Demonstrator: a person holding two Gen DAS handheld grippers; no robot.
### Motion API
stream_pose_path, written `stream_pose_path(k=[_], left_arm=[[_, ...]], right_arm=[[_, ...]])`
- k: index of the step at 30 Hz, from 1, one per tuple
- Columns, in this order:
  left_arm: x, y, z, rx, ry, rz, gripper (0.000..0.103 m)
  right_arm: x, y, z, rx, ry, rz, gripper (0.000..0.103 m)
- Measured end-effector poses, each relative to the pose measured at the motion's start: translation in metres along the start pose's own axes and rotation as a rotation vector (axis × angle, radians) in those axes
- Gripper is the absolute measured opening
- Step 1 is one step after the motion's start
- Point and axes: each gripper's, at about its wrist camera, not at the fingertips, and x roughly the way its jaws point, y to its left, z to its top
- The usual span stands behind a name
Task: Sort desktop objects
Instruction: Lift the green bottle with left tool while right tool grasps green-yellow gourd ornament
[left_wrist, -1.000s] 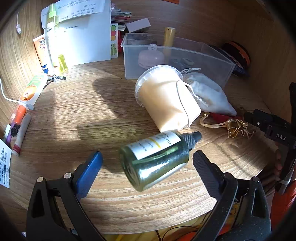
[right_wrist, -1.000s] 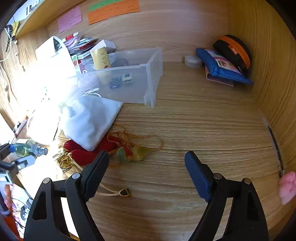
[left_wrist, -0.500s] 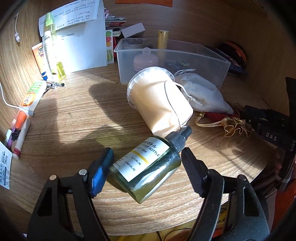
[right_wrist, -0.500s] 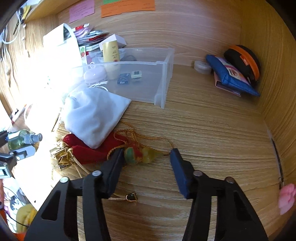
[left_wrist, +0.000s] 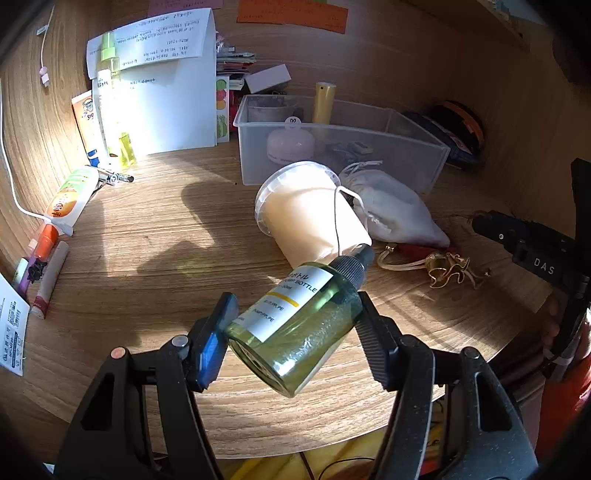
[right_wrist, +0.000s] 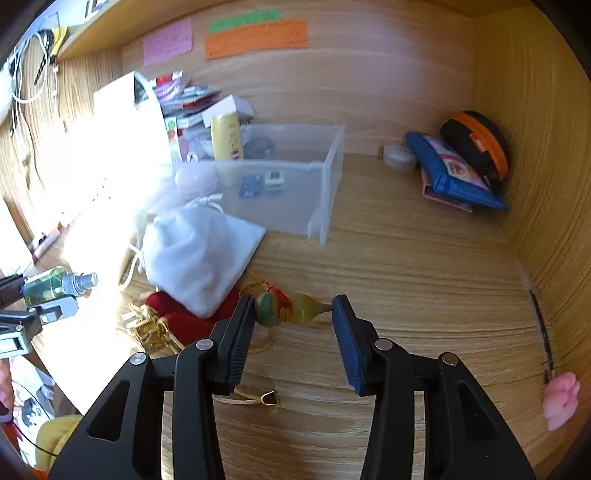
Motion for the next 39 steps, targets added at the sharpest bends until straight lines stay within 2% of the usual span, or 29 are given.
stream_pose_path(k=[7,13,16,20,22,25,28,30,31,33,34,35,39], left_arm=[[-0.019,0.001,0.009,-0.005,-0.053,-0.006,0.062],[-0.027,0.007,0.02,-0.018,-0.087,-0.021,0.057],[-0.021,0.007,0.019,-0.007,-0.067,-0.01,0.057],[-0.016,0.01,0.008,-0.044,-0.022,-0.066,0.058],[-0.014,0.008,0.003,-0.049,-0.001,-0.079,0.062],[-0.017,0.0,-0.006,-0.034,0.019,-0.141,0.067],[-0.02,-0.012,-0.015,0.035,0.022,-0.117,0.073],[-0.015,-0.018,-0.022,0.062,0.049,-0.097,0.073],[-0.01,-0.019,-0.025,0.059,0.069,-0.093,0.071],[-0.003,-0.017,-0.027,0.038,0.089,-0.077,0.054],[-0.003,-0.016,-0.027,0.036,0.07,-0.054,0.045],[-0.002,-0.013,-0.025,0.026,0.072,-0.058,0.041],[0.0,-0.009,-0.021,-0.009,0.076,-0.086,0.041]], right_arm=[[-0.017,-0.007,0.014,0.013,-0.056,-0.005,0.04],[-0.028,-0.012,0.029,0.01,-0.098,0.003,0.04],[-0.033,-0.014,0.036,0.004,-0.117,0.009,0.04],[-0.033,-0.015,0.04,0.007,-0.122,0.015,0.04],[-0.029,-0.015,0.039,0.009,-0.113,0.018,0.04],[-0.023,-0.015,0.036,0.017,-0.093,0.022,0.04],[-0.019,-0.016,0.033,0.023,-0.08,0.026,0.04],[-0.018,-0.017,0.032,0.028,-0.075,0.033,0.04],[-0.017,-0.017,0.032,0.032,-0.074,0.036,0.04],[-0.016,-0.018,0.032,0.039,-0.073,0.042,0.04],[-0.016,-0.017,0.032,0.041,-0.072,0.045,0.04],[-0.016,-0.017,0.032,0.04,-0.071,0.047,0.04],[-0.015,-0.013,0.032,0.03,-0.069,0.052,0.04]])
